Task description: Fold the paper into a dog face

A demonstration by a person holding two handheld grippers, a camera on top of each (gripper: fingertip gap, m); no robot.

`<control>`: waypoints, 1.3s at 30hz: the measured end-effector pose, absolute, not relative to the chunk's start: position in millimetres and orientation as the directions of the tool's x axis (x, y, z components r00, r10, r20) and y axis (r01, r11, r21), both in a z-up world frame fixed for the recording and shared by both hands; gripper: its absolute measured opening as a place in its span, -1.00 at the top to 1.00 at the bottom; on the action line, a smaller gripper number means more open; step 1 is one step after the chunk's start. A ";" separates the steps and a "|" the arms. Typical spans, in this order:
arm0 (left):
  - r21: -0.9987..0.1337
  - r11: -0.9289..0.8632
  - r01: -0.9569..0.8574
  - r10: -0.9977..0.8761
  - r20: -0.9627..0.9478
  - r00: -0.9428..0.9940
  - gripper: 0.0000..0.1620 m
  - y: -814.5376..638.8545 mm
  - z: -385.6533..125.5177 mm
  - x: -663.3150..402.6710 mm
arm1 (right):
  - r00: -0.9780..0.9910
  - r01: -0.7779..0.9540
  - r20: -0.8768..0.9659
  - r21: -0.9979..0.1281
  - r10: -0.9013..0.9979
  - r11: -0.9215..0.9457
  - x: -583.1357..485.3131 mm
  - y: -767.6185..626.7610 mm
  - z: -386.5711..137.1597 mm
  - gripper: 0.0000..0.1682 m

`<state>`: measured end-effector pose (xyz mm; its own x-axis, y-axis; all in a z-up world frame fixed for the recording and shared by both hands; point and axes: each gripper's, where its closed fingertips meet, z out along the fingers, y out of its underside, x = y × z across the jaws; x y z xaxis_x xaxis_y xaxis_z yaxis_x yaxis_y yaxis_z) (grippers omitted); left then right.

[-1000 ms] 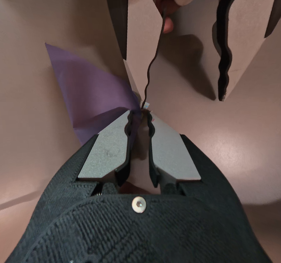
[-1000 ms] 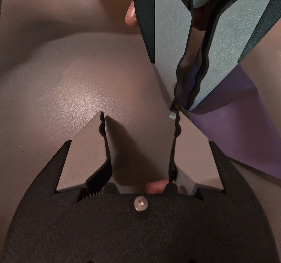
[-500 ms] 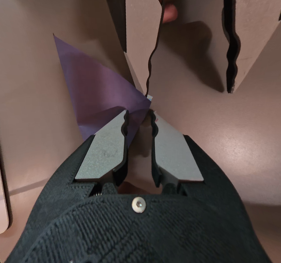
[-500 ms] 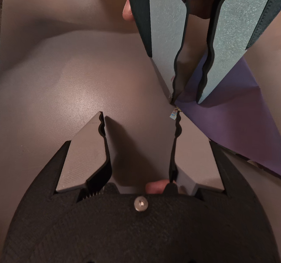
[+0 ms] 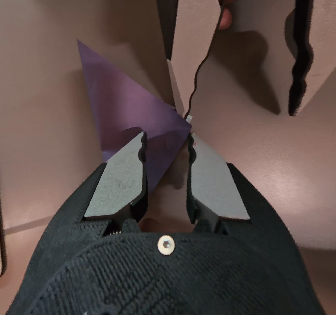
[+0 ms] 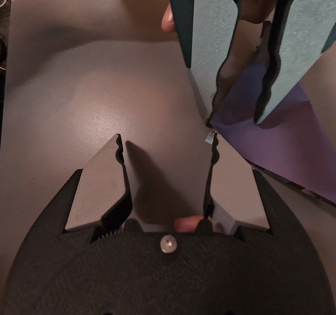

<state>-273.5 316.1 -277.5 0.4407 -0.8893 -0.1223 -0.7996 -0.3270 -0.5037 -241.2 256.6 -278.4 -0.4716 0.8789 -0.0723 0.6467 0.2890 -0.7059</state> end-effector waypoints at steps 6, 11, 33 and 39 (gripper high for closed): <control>-0.538 -0.325 -0.778 -0.864 -0.166 0.476 0.46 329.0 -276.0 -277.4 | -0.478 0.644 -0.064 -0.703 0.876 0.301 -239.5 256.8 -278.8 -0.14; -0.584 -0.357 -0.729 -0.865 -0.088 0.494 0.49 324.7 -276.9 -272.2 | -0.478 0.645 -0.069 -0.705 0.876 0.296 -238.1 257.4 -278.4 -0.13; -0.699 -0.382 -0.605 -0.794 -0.086 0.602 0.67 344.3 -276.9 -272.9 | -0.480 0.642 -0.063 -0.705 0.875 0.302 -236.3 259.6 -278.6 -0.08; -0.703 -0.366 -0.610 -0.750 -0.164 0.640 0.74 343.0 -276.1 -270.5 | -0.481 0.644 -0.076 -0.707 0.873 0.294 -235.0 258.8 -278.1 -0.13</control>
